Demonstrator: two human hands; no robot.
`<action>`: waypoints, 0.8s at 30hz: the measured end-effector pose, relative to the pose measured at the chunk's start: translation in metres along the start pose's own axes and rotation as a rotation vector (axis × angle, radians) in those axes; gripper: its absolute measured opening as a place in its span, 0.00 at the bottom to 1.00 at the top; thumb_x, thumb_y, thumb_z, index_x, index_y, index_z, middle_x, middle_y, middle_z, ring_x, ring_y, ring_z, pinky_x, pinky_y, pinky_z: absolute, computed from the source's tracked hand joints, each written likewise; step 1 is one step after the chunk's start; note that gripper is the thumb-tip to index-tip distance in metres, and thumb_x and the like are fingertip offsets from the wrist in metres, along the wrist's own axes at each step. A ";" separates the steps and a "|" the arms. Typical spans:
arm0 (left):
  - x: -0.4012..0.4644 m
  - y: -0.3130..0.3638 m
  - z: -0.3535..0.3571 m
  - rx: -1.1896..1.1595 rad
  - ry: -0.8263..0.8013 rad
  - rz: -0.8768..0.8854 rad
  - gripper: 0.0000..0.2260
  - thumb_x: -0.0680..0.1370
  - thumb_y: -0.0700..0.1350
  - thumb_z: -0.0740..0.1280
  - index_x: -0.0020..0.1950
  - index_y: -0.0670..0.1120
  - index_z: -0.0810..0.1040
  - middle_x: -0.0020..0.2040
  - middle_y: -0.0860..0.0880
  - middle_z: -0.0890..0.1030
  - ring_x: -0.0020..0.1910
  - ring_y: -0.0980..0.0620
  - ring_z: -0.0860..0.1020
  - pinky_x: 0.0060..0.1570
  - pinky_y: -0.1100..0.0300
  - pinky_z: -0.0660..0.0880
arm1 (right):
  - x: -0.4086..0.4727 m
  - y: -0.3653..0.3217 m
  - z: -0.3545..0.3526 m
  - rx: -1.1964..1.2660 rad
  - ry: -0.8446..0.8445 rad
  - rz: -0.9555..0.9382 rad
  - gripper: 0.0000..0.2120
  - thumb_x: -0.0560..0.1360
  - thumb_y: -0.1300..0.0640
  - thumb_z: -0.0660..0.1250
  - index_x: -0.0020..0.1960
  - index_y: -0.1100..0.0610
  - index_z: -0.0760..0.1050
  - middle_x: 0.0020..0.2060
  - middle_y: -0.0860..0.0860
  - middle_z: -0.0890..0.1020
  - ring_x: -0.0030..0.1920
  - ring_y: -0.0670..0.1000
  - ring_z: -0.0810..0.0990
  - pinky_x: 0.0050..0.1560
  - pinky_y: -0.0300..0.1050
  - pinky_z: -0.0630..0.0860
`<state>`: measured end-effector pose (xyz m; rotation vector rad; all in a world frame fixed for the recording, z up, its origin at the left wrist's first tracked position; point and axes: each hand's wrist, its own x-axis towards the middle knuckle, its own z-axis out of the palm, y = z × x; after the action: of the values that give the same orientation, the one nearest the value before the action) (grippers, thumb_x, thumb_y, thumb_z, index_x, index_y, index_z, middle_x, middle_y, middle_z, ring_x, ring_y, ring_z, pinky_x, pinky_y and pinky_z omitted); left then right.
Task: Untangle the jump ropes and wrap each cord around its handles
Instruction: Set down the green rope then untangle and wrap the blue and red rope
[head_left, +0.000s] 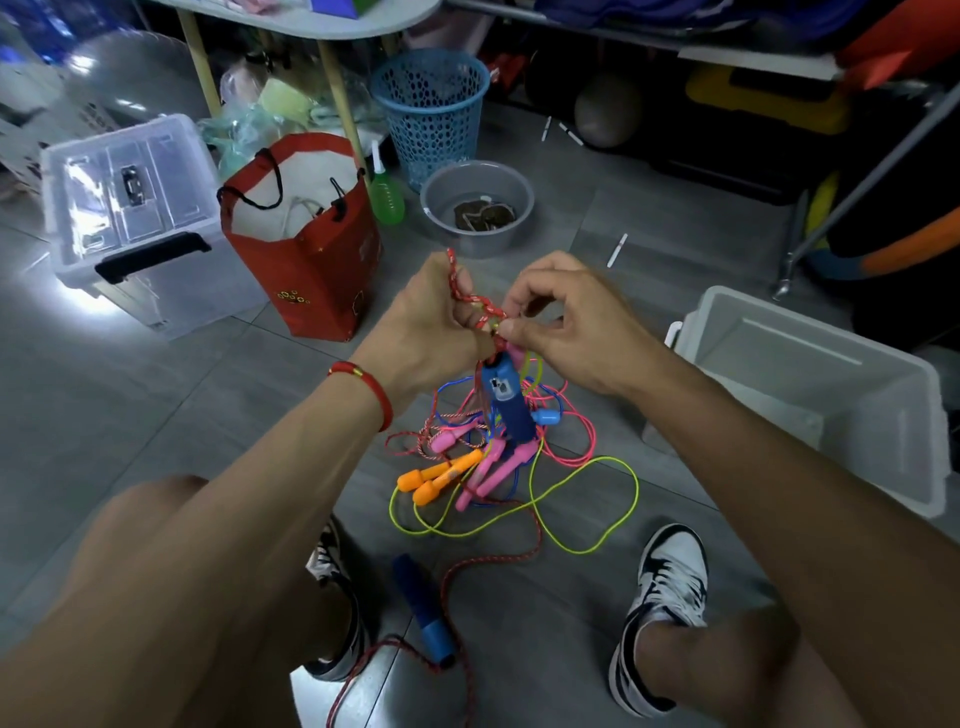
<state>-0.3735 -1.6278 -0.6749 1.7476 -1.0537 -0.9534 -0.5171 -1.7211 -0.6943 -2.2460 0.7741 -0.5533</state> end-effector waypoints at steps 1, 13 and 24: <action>0.001 -0.001 0.000 -0.008 0.008 -0.055 0.22 0.66 0.29 0.72 0.49 0.47 0.66 0.38 0.40 0.77 0.34 0.47 0.74 0.39 0.47 0.74 | 0.000 0.000 0.001 0.004 0.009 0.015 0.05 0.70 0.53 0.74 0.41 0.46 0.78 0.47 0.46 0.74 0.47 0.47 0.78 0.47 0.46 0.78; -0.006 0.000 0.005 -0.286 -0.005 -0.400 0.14 0.77 0.35 0.69 0.61 0.35 0.74 0.53 0.31 0.81 0.45 0.40 0.80 0.43 0.47 0.84 | 0.005 -0.003 -0.002 0.401 0.004 0.293 0.03 0.77 0.62 0.71 0.45 0.58 0.77 0.40 0.55 0.83 0.41 0.52 0.84 0.48 0.54 0.84; -0.011 0.002 0.023 -0.536 0.050 -0.307 0.22 0.73 0.26 0.65 0.66 0.40 0.74 0.53 0.33 0.81 0.48 0.41 0.80 0.60 0.39 0.76 | 0.000 -0.016 -0.013 0.779 0.121 0.402 0.04 0.80 0.65 0.65 0.47 0.58 0.75 0.45 0.55 0.79 0.42 0.46 0.82 0.48 0.43 0.82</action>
<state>-0.3979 -1.6248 -0.6793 1.4860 -0.4389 -1.2399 -0.5181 -1.7178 -0.6741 -1.3146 0.8530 -0.6532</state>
